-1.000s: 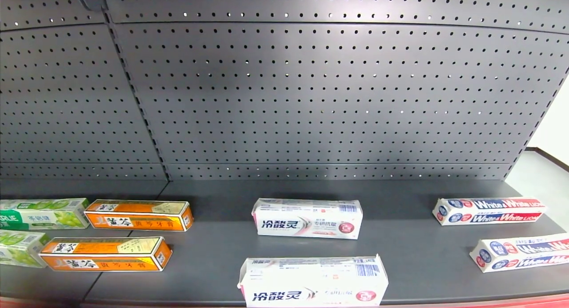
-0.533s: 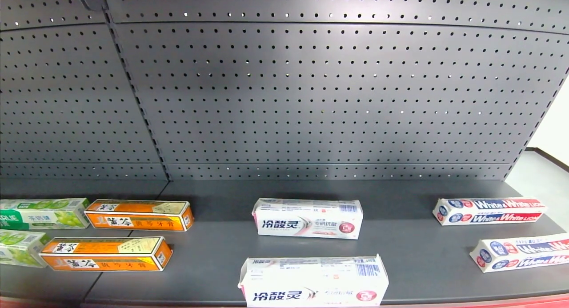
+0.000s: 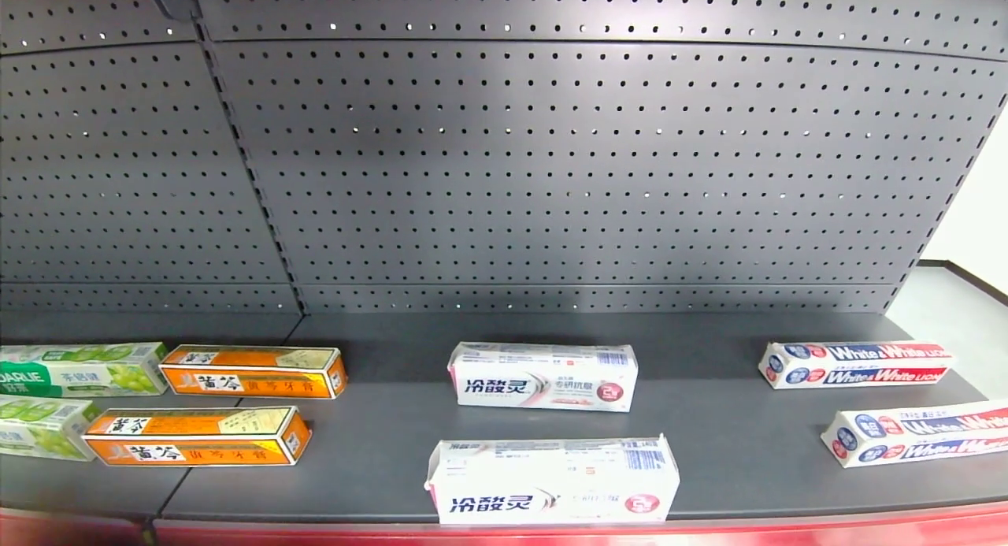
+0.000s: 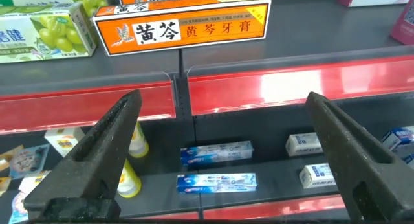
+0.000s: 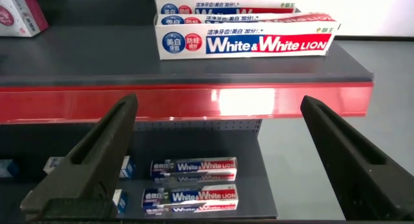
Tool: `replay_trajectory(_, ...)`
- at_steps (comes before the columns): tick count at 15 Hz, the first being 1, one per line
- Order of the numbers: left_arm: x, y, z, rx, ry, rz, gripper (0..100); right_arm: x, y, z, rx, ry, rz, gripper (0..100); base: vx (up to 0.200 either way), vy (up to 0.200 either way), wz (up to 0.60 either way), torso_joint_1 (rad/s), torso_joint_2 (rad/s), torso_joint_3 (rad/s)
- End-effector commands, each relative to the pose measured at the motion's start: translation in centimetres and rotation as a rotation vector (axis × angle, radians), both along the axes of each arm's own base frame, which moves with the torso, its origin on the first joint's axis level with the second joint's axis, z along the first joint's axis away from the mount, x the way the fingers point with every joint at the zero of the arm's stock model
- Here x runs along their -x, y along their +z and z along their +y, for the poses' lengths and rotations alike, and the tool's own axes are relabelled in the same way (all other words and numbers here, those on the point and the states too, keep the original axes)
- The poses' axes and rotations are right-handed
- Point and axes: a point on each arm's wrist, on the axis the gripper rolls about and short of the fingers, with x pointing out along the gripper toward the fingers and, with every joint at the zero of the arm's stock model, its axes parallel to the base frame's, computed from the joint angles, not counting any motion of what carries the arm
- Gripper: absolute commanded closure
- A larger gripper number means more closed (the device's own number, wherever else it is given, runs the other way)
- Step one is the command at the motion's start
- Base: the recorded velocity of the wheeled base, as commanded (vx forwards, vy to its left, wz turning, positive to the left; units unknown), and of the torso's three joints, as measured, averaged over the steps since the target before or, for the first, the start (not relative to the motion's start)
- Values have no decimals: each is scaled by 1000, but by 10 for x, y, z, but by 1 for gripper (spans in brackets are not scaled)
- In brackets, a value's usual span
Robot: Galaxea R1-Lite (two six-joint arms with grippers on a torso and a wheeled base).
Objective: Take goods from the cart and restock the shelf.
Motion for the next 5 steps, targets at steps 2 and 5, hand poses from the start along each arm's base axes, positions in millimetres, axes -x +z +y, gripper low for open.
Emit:
replay_trajectory(2,0,0,0,-1,0,2,0,0,0,0,-1,0,1,0,0,0,0,0,0,0)
replay_trajectory(5,0,0,0,1,1,2,0,0,0,0,-1,0,3,0,0,0,0,0,0,0)
